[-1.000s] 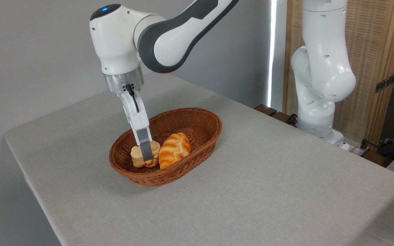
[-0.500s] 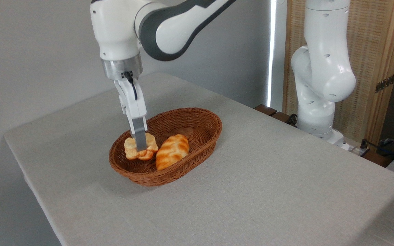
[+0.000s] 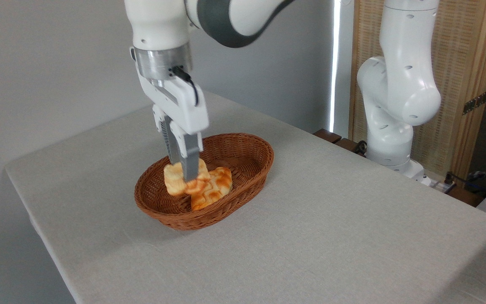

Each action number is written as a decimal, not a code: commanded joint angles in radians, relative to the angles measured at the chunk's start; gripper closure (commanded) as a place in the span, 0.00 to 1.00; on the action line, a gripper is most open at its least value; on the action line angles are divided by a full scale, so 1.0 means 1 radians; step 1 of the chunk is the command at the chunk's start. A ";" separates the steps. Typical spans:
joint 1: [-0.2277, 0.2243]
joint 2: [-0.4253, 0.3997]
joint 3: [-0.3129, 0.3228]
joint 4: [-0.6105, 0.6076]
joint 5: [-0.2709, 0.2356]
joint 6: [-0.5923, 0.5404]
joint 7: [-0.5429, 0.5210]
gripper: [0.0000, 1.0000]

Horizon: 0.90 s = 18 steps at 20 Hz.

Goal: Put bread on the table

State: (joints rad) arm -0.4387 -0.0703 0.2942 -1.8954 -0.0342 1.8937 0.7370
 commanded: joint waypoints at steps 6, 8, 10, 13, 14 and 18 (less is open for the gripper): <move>0.032 0.017 0.132 -0.011 0.030 -0.037 0.068 0.45; 0.054 0.024 0.132 -0.014 0.030 -0.039 0.071 0.45; 0.074 0.037 0.132 -0.022 0.030 -0.039 0.088 0.44; 0.089 0.067 0.132 -0.025 0.030 -0.039 0.090 0.00; 0.091 0.067 0.132 -0.031 0.030 -0.038 0.091 0.00; 0.089 0.087 0.132 -0.039 0.030 -0.033 0.091 0.00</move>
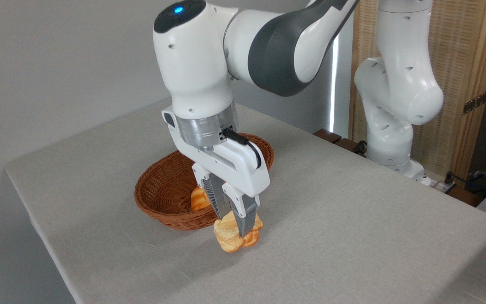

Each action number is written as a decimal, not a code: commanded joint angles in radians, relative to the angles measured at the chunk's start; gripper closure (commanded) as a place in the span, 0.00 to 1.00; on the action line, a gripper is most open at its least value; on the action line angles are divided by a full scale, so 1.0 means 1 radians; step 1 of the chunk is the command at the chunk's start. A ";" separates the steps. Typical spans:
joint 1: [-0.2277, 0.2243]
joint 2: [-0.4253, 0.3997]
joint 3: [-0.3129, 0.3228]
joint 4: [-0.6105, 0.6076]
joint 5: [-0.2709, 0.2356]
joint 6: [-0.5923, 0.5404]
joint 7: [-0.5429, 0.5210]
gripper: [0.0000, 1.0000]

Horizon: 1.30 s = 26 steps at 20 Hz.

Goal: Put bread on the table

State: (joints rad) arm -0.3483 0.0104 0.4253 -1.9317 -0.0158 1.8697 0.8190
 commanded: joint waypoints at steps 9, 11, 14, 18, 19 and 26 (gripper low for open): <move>-0.014 0.020 -0.006 -0.001 0.010 0.003 0.008 0.00; -0.014 0.020 -0.010 -0.001 0.010 0.003 0.008 0.00; -0.014 0.010 -0.011 0.008 0.005 0.008 0.008 0.00; -0.017 -0.017 -0.052 0.014 0.002 0.045 -0.003 0.00; -0.017 -0.018 -0.068 0.031 0.004 0.048 -0.006 0.00; -0.018 -0.015 -0.109 0.123 -0.004 0.048 -0.079 0.00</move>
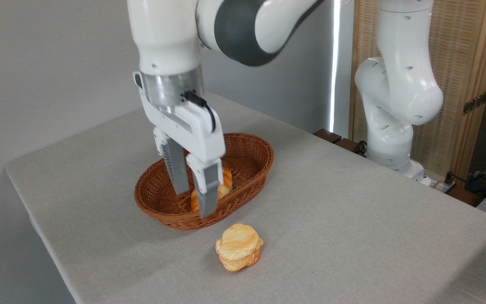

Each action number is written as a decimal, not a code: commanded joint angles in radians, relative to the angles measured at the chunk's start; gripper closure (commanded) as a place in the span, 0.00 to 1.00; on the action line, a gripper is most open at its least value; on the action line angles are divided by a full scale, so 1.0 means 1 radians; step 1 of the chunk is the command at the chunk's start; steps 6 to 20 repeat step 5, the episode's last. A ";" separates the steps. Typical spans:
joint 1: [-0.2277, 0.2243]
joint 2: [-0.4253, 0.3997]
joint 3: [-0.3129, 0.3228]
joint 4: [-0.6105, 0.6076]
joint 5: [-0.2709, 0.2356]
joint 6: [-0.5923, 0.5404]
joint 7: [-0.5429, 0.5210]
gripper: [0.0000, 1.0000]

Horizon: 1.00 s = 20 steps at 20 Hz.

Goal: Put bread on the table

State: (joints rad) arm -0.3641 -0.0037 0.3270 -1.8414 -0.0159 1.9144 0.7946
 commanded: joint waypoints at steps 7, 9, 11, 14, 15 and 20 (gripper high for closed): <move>-0.002 0.008 -0.012 0.037 -0.015 -0.008 -0.160 0.00; -0.002 0.008 -0.012 0.037 -0.015 -0.008 -0.160 0.00; -0.002 0.008 -0.012 0.037 -0.015 -0.008 -0.160 0.00; -0.002 0.008 -0.012 0.037 -0.015 -0.008 -0.160 0.00; -0.002 0.008 -0.012 0.037 -0.015 -0.008 -0.160 0.00; -0.002 0.008 -0.012 0.037 -0.015 -0.008 -0.160 0.00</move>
